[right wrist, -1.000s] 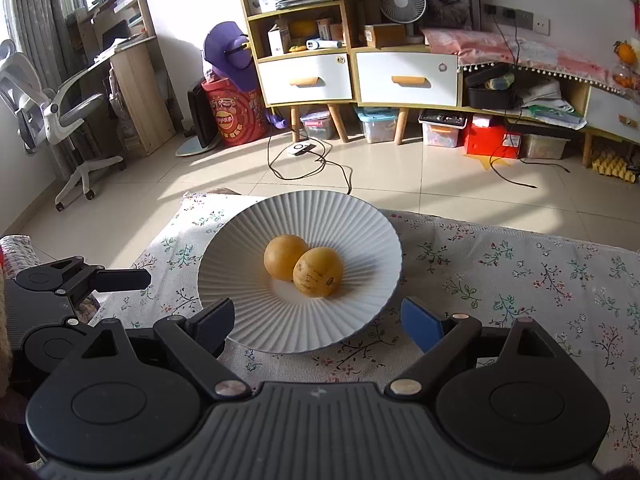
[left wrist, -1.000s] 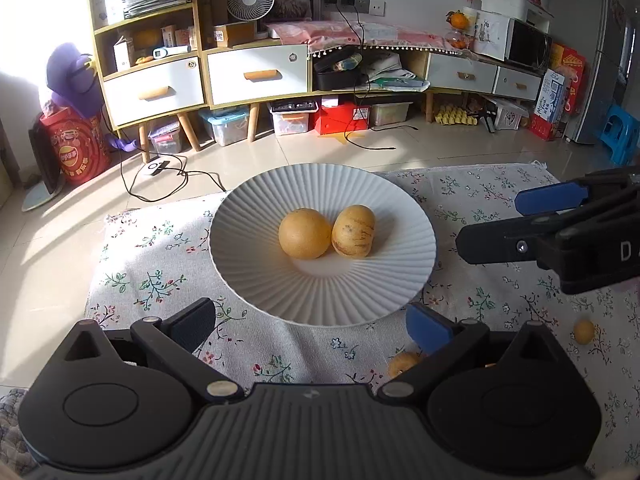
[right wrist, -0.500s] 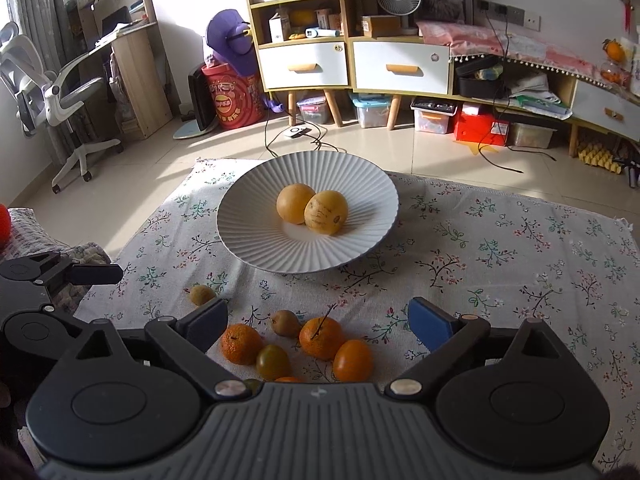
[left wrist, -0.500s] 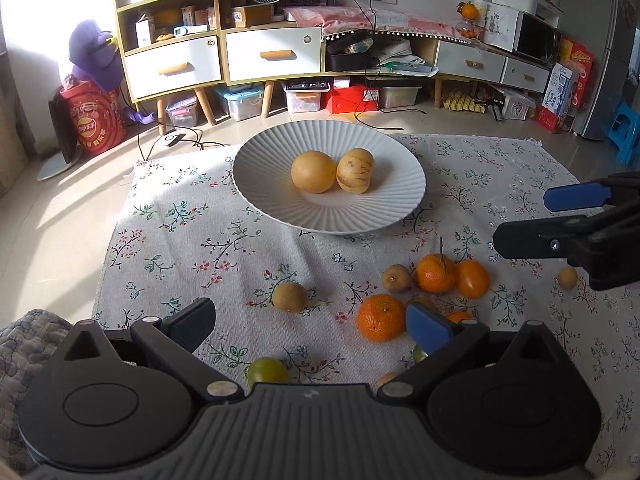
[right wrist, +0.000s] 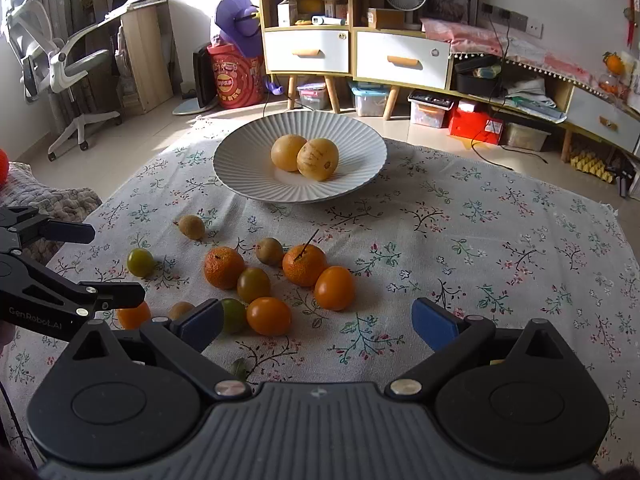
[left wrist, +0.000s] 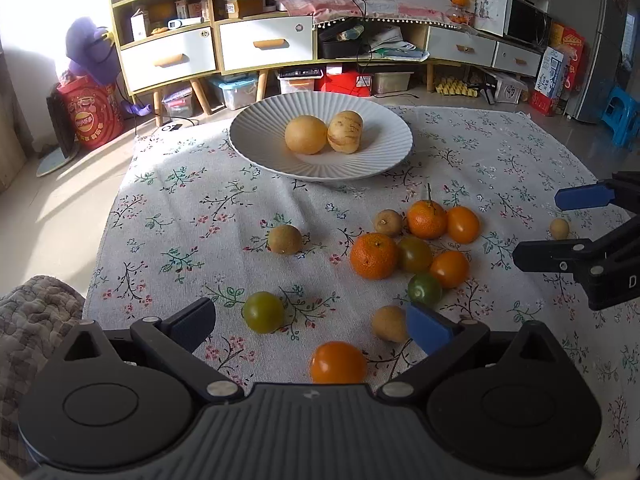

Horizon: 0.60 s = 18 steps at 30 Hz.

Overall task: Organize fruits
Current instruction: 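Move both tools back toward the remaining fruits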

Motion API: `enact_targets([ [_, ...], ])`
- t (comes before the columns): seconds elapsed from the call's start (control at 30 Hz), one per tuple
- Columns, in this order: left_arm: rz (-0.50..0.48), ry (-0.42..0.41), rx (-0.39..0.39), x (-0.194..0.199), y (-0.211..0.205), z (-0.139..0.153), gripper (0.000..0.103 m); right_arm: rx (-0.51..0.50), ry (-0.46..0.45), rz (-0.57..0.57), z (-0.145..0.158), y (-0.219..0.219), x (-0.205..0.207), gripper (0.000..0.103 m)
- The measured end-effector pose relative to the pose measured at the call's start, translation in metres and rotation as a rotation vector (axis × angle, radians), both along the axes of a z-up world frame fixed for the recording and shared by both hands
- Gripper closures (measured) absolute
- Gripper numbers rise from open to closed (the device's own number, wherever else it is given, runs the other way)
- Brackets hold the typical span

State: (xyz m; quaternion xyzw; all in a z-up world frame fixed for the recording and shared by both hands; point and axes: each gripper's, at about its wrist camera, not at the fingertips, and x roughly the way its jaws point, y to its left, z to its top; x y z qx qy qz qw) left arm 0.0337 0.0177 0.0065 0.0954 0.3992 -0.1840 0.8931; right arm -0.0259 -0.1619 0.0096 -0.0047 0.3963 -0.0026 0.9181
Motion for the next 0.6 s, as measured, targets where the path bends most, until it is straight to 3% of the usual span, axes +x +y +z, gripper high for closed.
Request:
enact_targets([
  [0.33, -0.010, 0.068, 0.019, -0.017, 0.011, -0.025, 0.011, -0.011, 0.005, 0.091, -0.024, 0.009, -0.013, 0.003],
  [0.6, -0.023, 0.115, -0.003, -0.019, 0.003, -0.029, 0.041, -0.015, 0.056, 0.093, -0.041, 0.006, -0.009, 0.012],
])
